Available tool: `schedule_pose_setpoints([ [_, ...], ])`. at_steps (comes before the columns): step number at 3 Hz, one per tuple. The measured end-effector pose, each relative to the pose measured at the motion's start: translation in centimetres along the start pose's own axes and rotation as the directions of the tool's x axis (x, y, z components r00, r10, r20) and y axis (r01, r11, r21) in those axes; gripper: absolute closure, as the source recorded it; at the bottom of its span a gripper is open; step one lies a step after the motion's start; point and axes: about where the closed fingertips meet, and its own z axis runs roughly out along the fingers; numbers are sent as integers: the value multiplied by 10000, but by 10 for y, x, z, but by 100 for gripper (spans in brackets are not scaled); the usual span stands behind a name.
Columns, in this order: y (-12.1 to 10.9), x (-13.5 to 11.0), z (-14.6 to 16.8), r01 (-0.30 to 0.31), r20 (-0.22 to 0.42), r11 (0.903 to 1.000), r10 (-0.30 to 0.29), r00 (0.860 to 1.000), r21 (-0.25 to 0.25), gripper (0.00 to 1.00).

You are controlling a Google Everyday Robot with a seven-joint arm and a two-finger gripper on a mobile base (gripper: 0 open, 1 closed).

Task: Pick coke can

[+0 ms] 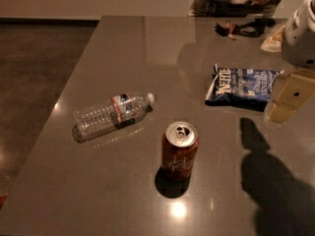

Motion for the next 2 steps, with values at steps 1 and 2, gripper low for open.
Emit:
schedule_pose_setpoints([
  [1,0,0,0,0,1,10000,0,10000,2,0],
  [2,6,-6,0,115,455,9999,-110,9989,-89,0],
])
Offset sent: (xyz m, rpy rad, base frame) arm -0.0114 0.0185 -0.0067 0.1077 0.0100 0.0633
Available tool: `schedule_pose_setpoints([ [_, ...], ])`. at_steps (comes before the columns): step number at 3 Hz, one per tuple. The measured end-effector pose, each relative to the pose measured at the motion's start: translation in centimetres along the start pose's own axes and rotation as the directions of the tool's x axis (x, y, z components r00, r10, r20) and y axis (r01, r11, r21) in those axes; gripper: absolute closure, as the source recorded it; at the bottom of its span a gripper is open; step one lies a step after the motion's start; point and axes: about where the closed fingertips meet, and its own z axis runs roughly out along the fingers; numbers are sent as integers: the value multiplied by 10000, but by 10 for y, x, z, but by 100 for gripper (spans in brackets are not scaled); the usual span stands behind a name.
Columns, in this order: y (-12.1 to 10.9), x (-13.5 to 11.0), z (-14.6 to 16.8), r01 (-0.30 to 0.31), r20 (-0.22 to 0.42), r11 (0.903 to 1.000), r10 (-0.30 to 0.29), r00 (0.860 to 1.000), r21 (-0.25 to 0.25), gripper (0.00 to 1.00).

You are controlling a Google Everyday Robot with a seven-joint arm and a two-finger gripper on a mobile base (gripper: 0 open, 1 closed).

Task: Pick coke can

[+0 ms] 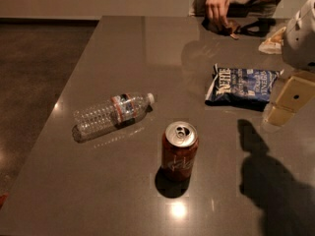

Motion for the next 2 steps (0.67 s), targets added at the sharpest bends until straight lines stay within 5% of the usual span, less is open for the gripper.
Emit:
schedule_pose_setpoints([
  [2,29,-23,22,282,1791,9959,-124,9837,-858,0],
])
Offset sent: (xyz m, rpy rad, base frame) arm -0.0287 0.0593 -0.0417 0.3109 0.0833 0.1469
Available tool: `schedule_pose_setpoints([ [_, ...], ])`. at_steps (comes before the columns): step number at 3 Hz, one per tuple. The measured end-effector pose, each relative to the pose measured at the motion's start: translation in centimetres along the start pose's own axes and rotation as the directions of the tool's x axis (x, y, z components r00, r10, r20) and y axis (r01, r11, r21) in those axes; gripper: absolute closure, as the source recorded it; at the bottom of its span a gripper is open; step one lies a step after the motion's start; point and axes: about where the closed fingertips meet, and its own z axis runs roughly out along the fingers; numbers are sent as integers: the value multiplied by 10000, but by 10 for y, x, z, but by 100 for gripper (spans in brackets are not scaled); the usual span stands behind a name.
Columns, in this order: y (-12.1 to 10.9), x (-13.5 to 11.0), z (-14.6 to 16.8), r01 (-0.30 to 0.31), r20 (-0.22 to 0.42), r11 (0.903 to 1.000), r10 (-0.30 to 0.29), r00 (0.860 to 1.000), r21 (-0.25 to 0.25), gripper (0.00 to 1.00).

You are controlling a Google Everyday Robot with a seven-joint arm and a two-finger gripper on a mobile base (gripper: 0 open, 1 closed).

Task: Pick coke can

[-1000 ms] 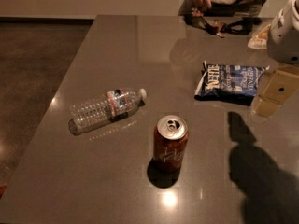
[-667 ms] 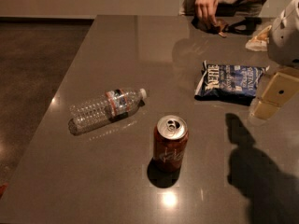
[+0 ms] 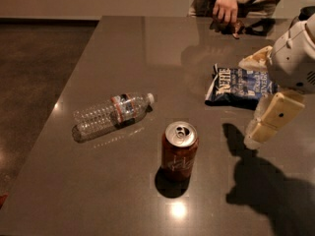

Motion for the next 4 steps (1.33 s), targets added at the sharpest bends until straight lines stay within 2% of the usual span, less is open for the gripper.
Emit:
schedule_pose_setpoints([
  [1,17,-16,23,236,892,9970,-169,9959,-741,0],
  [2,42,-38,47,562,1783,9860,-277,9836,-1567,0],
  [3,60,-51,65,876,2475,9757,-359,9682,-2009,0],
  [4,73,-62,78,1227,3100,9698,-528,9493,-2106,0],
])
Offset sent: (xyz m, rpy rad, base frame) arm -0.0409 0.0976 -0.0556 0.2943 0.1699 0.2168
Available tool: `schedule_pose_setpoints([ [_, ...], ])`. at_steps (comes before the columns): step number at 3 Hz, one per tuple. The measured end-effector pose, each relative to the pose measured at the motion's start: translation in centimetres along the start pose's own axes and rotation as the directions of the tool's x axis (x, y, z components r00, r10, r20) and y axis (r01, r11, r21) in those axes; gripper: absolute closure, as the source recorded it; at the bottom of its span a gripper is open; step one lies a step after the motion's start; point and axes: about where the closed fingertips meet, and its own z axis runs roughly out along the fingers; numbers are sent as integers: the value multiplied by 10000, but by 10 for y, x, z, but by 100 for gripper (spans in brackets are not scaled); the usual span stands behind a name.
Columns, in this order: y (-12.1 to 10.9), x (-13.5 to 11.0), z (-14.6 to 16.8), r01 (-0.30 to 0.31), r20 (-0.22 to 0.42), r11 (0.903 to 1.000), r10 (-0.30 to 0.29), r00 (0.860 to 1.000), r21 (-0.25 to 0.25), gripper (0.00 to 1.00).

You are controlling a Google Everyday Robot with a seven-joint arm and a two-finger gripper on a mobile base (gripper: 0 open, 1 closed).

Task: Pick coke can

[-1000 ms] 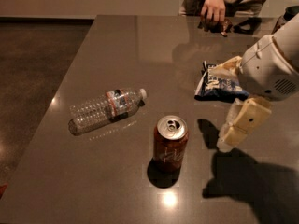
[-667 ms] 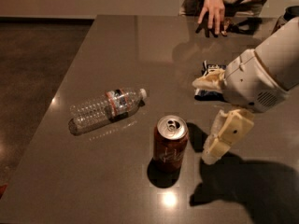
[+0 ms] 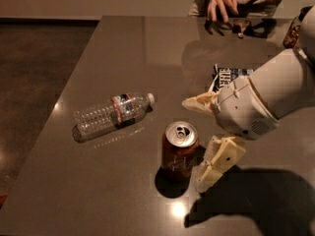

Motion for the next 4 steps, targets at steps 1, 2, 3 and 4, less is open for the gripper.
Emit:
schedule_pose_setpoints([
  [1,3,-7,11,113,334,9999,-115,9994,61,0],
  [2,3,-15,14,117,450,9998,-124,9989,152,17],
  [3,6,-26,15,-71,563,9998,60,9984,198,48],
  [4,7,-33,15,-210,666,9996,197,9976,188,72],
])
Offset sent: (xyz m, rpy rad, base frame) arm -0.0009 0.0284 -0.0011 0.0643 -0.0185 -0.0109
